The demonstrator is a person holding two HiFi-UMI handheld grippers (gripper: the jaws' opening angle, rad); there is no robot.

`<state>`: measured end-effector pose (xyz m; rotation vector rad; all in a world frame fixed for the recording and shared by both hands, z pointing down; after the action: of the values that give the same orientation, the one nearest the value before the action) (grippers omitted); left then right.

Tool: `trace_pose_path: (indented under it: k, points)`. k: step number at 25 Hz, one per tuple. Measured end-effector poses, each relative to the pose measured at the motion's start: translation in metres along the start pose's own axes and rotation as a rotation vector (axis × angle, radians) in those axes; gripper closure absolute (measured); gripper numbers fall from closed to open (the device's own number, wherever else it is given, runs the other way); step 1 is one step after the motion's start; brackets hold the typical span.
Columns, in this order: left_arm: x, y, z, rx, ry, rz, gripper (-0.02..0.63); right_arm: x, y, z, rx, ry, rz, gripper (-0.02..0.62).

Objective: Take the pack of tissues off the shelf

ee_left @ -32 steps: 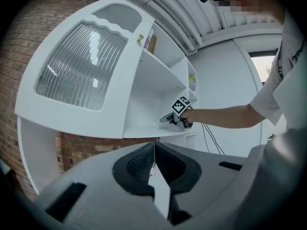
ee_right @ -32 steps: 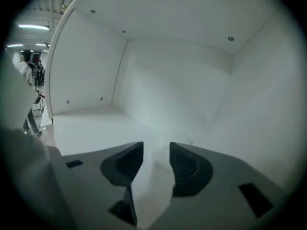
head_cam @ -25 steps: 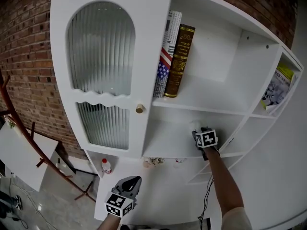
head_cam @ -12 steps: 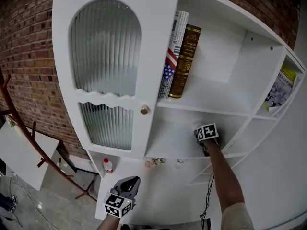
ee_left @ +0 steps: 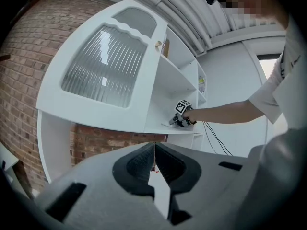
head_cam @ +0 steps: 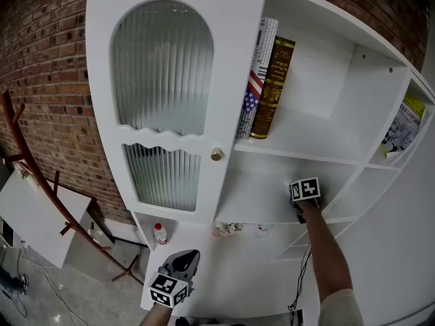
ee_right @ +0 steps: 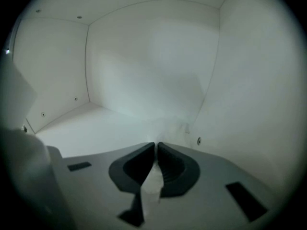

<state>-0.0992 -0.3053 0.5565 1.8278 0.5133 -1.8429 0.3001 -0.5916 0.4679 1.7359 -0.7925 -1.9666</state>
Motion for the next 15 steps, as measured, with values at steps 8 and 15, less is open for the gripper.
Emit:
trace_pose_path:
  k: [8, 15]
  points:
    - [-0.003, -0.012, 0.006, 0.017, -0.013, -0.004, 0.580, -0.008, -0.022, 0.015, 0.084, -0.015, -0.077, 0.558]
    - [-0.001, -0.019, 0.010, 0.018, -0.009, -0.011, 0.580, -0.013, -0.043, 0.027, 0.140, -0.025, -0.132, 0.560]
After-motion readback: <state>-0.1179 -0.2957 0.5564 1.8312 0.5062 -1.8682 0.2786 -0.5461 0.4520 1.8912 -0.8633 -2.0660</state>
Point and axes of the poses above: the fingertips, and each gripper's own axes: y forward along the fingers, z to its left, x out of its top, the point moved 7 cm from there along -y, backward along the fingers, and after that the axes turned 9 degrees about y, right-handed, at the moved point
